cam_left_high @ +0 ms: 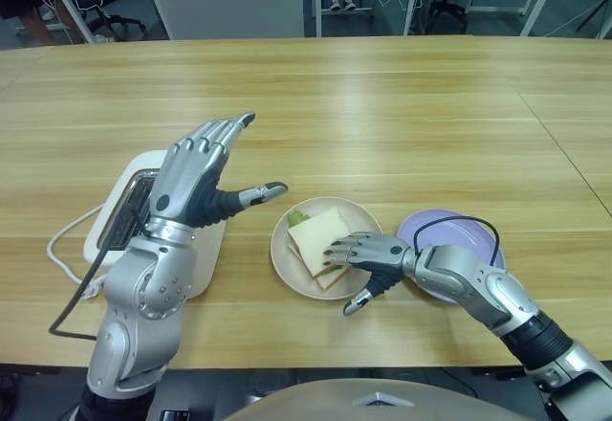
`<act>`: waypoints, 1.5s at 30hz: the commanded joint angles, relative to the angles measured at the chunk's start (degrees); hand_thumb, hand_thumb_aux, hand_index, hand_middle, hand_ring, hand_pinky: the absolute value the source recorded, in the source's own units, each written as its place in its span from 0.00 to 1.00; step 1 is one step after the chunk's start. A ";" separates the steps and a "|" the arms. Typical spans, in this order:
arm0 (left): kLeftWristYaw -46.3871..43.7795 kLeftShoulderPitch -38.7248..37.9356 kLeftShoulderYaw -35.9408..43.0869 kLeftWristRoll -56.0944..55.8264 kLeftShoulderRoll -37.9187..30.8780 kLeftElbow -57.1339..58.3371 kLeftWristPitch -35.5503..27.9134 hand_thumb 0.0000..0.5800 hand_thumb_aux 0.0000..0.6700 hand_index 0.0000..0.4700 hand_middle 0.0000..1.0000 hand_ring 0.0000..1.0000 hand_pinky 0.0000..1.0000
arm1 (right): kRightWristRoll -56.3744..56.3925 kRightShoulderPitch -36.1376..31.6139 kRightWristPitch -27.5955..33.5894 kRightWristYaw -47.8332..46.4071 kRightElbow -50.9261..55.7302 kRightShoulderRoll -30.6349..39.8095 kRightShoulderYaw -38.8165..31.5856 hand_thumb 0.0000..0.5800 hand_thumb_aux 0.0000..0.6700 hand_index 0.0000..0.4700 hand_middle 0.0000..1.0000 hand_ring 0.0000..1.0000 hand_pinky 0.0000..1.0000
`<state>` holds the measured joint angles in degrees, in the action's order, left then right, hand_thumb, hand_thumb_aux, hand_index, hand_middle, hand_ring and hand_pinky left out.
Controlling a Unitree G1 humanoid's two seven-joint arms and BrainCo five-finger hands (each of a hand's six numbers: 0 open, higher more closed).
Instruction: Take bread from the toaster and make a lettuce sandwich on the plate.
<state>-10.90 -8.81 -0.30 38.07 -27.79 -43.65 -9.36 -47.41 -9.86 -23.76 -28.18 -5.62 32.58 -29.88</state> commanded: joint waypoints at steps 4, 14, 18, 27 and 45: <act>-4.36 -6.94 -3.06 -12.68 1.81 -2.46 4.21 1.00 1.00 0.98 1.00 1.00 1.00 | 18.09 3.56 3.58 0.95 -5.43 -2.51 9.65 1.00 1.00 0.98 0.58 0.58 0.58; -17.00 -20.84 0.42 -17.77 -7.49 0.30 12.29 1.00 1.00 0.98 1.00 1.00 1.00 | 33.17 17.19 7.44 -9.20 -20.76 6.43 14.05 1.00 1.00 0.98 1.00 1.00 1.00; -20.85 -23.76 7.63 -11.65 -11.05 2.84 13.46 1.00 1.00 0.98 1.00 1.00 1.00 | 29.95 23.06 6.87 -11.87 -21.01 9.52 10.14 1.00 1.00 0.98 1.00 1.00 1.00; -23.04 -14.92 21.06 3.49 -9.72 13.69 13.65 1.00 1.00 0.98 1.00 1.00 1.00 | 20.64 22.24 8.58 -10.78 -12.57 5.12 2.24 1.00 1.00 0.98 1.00 1.00 1.00; -8.53 15.50 27.58 19.58 -3.18 48.35 11.04 1.00 1.00 0.98 1.00 1.00 1.00 | 0.38 -7.90 8.37 12.69 24.04 -8.92 -3.37 1.00 1.00 0.98 1.00 1.00 1.00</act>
<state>-22.73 4.00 26.76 54.40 -31.26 -2.15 3.32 -43.87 -14.51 -15.79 -20.58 12.95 24.20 -33.29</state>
